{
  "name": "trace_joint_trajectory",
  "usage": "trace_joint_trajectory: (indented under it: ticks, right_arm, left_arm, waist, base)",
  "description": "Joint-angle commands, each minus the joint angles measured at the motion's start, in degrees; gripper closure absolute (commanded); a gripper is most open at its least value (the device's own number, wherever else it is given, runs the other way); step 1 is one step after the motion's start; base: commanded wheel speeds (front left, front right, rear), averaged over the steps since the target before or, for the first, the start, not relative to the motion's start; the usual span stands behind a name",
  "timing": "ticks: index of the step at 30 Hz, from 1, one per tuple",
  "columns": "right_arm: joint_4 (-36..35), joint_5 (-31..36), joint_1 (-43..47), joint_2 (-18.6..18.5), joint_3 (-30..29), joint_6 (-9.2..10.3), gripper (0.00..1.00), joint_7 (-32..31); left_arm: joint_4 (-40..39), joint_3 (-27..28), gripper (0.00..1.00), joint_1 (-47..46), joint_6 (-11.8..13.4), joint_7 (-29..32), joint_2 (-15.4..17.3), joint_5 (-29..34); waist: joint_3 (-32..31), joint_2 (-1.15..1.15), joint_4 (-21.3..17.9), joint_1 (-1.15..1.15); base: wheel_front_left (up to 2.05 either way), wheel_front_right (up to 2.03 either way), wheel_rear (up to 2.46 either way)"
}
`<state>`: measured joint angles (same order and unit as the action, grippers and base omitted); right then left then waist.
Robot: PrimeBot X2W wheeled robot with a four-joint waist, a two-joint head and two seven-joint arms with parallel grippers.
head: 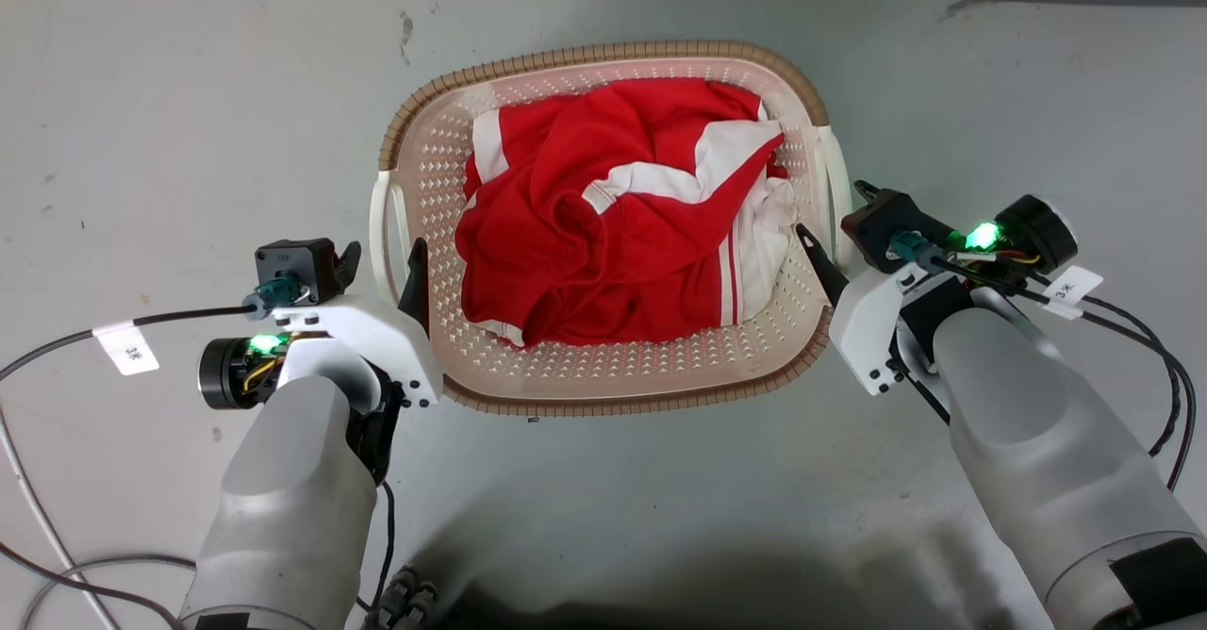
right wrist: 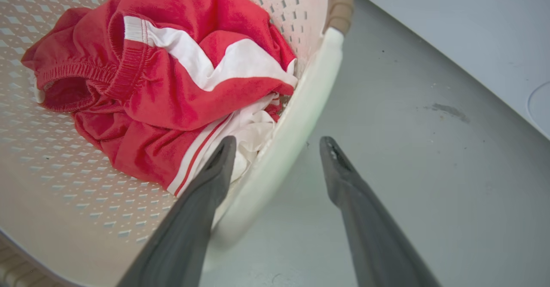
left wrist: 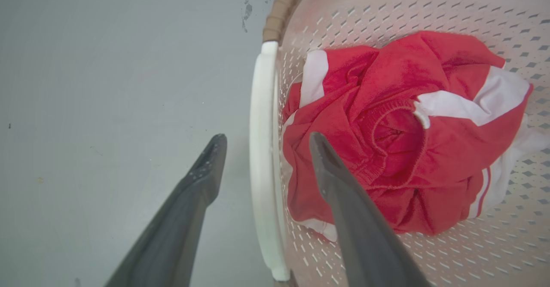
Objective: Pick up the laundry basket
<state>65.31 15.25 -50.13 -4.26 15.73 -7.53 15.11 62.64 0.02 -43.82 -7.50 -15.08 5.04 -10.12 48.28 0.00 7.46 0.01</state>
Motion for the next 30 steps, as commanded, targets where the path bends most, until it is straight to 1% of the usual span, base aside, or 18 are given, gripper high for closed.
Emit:
trace_joint_trajectory:
  ticks: [1, 12, 13, 14, 15, 18, 20, 23, 29, 30]
  right_arm:
    - [0.6, 0.7, -1.1, -0.1, -0.5, 0.09, 0.00, 0.1]
    - [2.2, 2.5, -2.3, -0.3, -2.8, 0.09, 0.00, 0.0]
    - [2.3, 2.6, -2.3, -0.3, -2.9, 0.09, 0.00, 0.0]
    - [2.2, 2.9, -2.4, -0.3, -3.0, 0.09, 0.60, 0.0]
    - [2.1, 3.1, -2.5, -0.3, -3.2, 0.10, 1.00, 0.0]
    - [1.6, 3.3, -1.9, -0.1, -3.6, 0.06, 1.00, 0.1]
    - [1.4, 3.6, -1.3, -0.2, -3.6, 0.04, 1.00, 0.1]
    - [1.5, 3.8, -0.5, 0.1, -3.6, 0.04, 1.00, 0.1]
    - [3.0, 3.3, 1.7, 0.7, -3.0, 0.04, 1.00, 0.1]
    - [3.0, 3.3, 1.7, 0.7, -3.0, 0.04, 1.00, 0.1]
  left_arm:
    - [0.5, -0.4, 0.00, -0.9, 0.0, -0.1, 0.0, -0.3]
    - [3.8, -2.8, 0.00, -3.0, 0.0, -0.1, -0.7, -2.2]
    - [4.2, -3.1, 0.06, -3.3, 0.0, -0.1, -0.7, -2.4]
    - [4.4, -3.4, 0.58, -3.6, 0.0, -0.1, -0.8, -2.6]
    - [4.8, -3.7, 1.00, -3.8, 0.0, -0.1, -0.8, -2.7]
    - [6.0, -4.8, 1.00, -3.8, 0.1, -0.2, -1.0, -3.5]
    - [6.1, -5.4, 1.00, -3.6, 0.1, -0.1, -0.2, -3.7]
    - [6.1, -6.1, 1.00, -3.0, 0.1, -0.1, -0.4, -4.2]
    - [6.9, -7.4, 1.00, -0.9, 0.1, -0.2, -0.3, -4.7]
    - [6.9, -7.4, 1.00, -0.9, 0.1, -0.2, -0.3, -4.7]
  waist:
    - [0.7, 0.00, 0.1, -0.01]
    - [2.8, 0.00, 0.3, -0.01]
    - [2.9, 0.00, 0.3, -0.01]
    - [2.9, 0.00, 0.3, -0.01]
    - [3.0, 0.00, 0.3, -0.01]
    - [2.6, 0.00, 0.3, -0.01]
    - [2.0, 0.00, 0.3, -0.01]
    - [0.9, 0.00, 0.3, -0.01]
    - [-3.5, 0.00, -0.3, -0.01]
    - [-3.5, 0.00, -0.3, -0.01]
  base:
    - [0.00, 0.00, 0.00]
    - [0.00, 0.00, 0.00]
    - [0.00, 0.00, 0.00]
    - [0.00, 0.00, 0.00]
    - [0.00, 0.00, 0.00]
    - [0.00, 0.00, 0.00]
    - [0.00, 0.00, 0.00]
    - [0.00, 0.00, 0.00]
    - [0.00, 0.00, 0.00]
    - [0.00, 0.00, 0.00]
